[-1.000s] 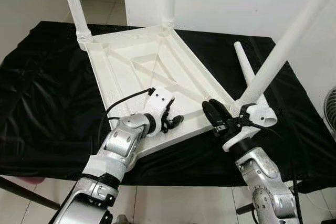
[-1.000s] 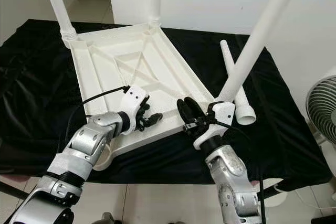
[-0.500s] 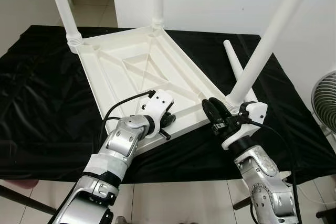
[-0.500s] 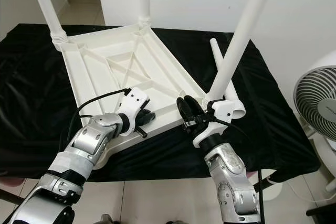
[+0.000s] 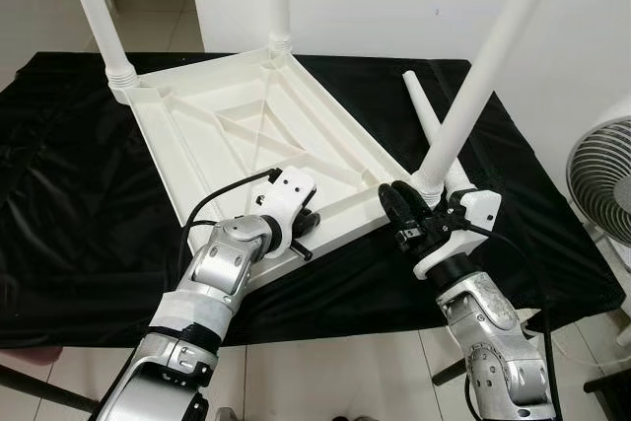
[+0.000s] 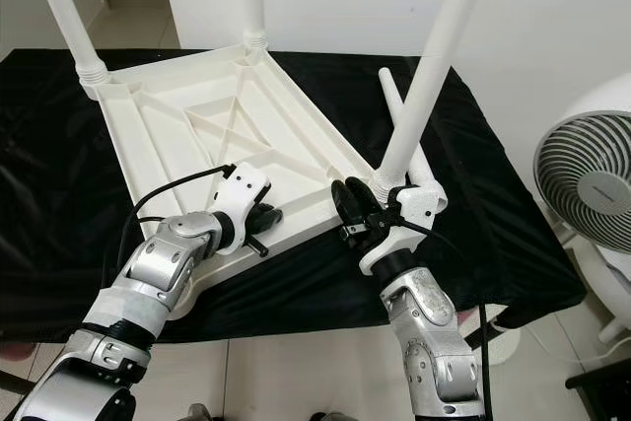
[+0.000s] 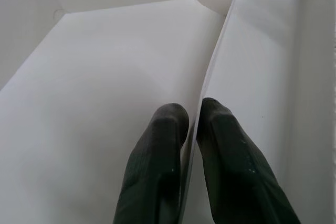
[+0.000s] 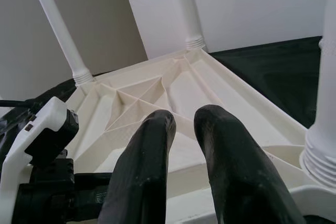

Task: Building children table

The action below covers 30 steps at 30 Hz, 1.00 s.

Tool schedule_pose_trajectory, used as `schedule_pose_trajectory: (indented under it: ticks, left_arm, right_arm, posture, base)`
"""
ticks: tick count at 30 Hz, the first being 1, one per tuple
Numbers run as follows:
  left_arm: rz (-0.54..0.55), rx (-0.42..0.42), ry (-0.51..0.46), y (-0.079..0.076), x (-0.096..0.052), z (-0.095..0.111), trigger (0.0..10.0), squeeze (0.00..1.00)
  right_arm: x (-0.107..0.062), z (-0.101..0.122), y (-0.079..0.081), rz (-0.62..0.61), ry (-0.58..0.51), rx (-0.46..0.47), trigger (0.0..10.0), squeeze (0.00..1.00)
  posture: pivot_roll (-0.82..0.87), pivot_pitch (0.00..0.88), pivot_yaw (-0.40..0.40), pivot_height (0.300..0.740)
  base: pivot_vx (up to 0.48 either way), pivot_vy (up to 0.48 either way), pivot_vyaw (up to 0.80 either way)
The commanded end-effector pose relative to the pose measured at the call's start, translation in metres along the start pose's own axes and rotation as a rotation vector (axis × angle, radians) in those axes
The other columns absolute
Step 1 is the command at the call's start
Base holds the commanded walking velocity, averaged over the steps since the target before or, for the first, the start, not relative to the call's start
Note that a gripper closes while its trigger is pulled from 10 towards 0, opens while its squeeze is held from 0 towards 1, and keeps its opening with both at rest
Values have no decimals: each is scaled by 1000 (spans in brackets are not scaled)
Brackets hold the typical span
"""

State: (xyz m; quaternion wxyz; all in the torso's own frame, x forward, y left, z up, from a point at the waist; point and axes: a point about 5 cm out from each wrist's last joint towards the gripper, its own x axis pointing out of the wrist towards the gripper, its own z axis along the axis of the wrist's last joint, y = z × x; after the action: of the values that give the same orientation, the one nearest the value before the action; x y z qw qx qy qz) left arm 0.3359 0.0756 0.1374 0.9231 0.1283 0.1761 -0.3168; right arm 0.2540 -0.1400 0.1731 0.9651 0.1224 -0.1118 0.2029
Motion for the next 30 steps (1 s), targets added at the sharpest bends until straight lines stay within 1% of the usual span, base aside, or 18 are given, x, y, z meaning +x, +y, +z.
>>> schedule_pose_trajectory:
  ticks: [1, 2, 3, 5, 7, 9, 10, 11, 12, 15, 19, 20, 21, 22, 30]
  left_arm:
    - [389, -16, 99, 44, -15, -21, 10000, 0]
    - [382, -11, 89, 43, -16, -19, 10000, 863]
    - [357, -5, 73, 41, -15, -17, 10000, 1000]
    - [339, 15, 77, 38, -14, -15, 10000, 1000]
    - [312, 59, 85, 35, -12, -14, 10000, 1000]
    - [312, 59, 85, 35, -12, -14, 10000, 1000]
    - [294, 83, 85, 33, -11, -11, 10000, 792]
    - [294, 83, 85, 33, -11, -11, 10000, 792]
    - [276, 100, 82, 31, -9, -9, 10000, 0]
    - [265, 101, 77, 30, -6, -5, 10000, 0]
    - [294, 88, 76, 36, -5, -3, 10000, 0]
    - [305, 79, 78, 38, -5, -3, 4627, 0]
    - [305, 79, 78, 38, -5, -3, 4627, 0]
    - [312, 76, 80, 39, -5, -4, 0, 0]
    - [321, 62, 92, 40, -8, -9, 0, 0]
  right_arm:
    - [0, -4, 0, -7, 22, 5, 10000, 0]
    - [0, -4, 0, -7, 22, 6, 10000, 0]
    - [0, -5, 0, -6, 22, 6, 10000, 0]
    - [0, -5, 0, -7, 23, 8, 10000, 0]
    - [1, -5, 0, -5, 24, 7, 10000, 0]
    - [1, -5, 0, -5, 24, 7, 10000, 0]
    - [1, -6, 1, -4, 24, 8, 10000, 0]
    - [1, -6, 1, -4, 24, 8, 10000, 0]
    - [1, -6, 1, -4, 23, 9, 10000, 0]
    - [1, -5, 0, -7, 21, 9, 10000, 0]
    - [1, -4, -2, -30, 10, 9, 10000, 0]
    - [0, -4, -2, -39, 6, 10, 10000, 0]
    - [0, -4, -2, -39, 6, 10, 10000, 0]
    - [0, -4, -2, -46, 4, 10, 10000, 0]
    - [-2, -2, -3, -61, -2, 6, 10000, 0]
  posture:
    - [85, 84, 1, 740]
    - [84, 83, 1, 740]
    - [84, 83, 1, 740]
    - [85, 80, 0, 740]
    - [85, 79, 0, 740]
    - [85, 79, 0, 740]
    - [86, 75, -1, 740]
    - [86, 75, -1, 740]
    - [86, 73, 0, 740]
    - [84, 71, 1, 740]
    - [75, 66, 5, 740]
    - [74, 66, 7, 740]
    - [74, 66, 7, 740]
    - [68, 63, 11, 740]
    - [66, 71, 16, 740]
  base:
    - [0, 0, 0]
    - [0, 0, 0]
    - [0, 0, 0]
    - [0, 0, 0]
    - [0, 0, 0]
    - [0, 0, 0]
    - [0, 0, 0]
    - [0, 0, 0]
    - [0, 0, 0]
    - [0, 0, 0]
    - [0, 0, 0]
    - [0, 0, 0]
    - [0, 0, 0]
    - [0, 0, 0]
    - [0, 0, 0]
